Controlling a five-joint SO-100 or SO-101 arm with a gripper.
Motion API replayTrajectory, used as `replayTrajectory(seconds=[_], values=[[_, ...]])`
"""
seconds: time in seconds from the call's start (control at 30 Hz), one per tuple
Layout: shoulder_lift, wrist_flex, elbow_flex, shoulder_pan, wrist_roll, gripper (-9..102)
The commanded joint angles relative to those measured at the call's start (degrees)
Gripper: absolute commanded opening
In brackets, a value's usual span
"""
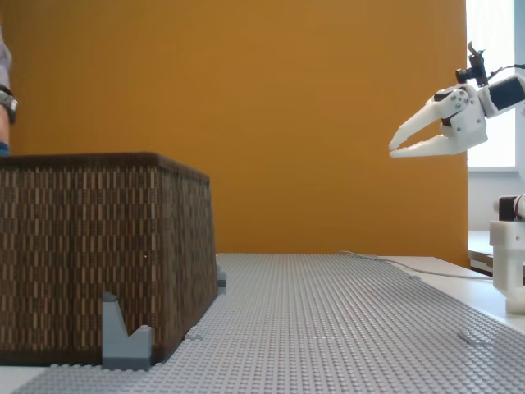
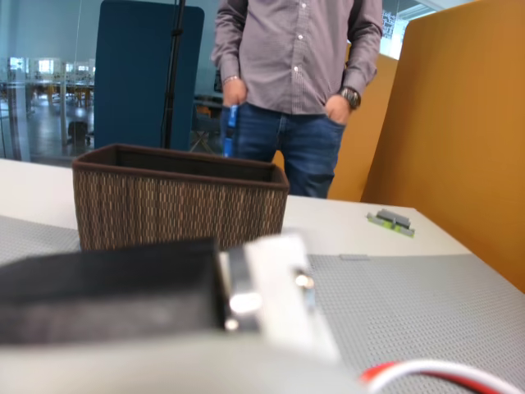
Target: Grasp a glasses and put it in the bin.
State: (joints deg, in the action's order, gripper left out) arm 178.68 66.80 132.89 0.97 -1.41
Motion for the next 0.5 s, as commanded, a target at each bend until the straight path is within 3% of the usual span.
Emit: replayTrajectory(seconds=[0.0, 0.47], values=[[0.6, 1.1, 0.0, 0.4, -1.2, 0], [0.4, 2.0, 1.1, 1.3, -1.1, 0]])
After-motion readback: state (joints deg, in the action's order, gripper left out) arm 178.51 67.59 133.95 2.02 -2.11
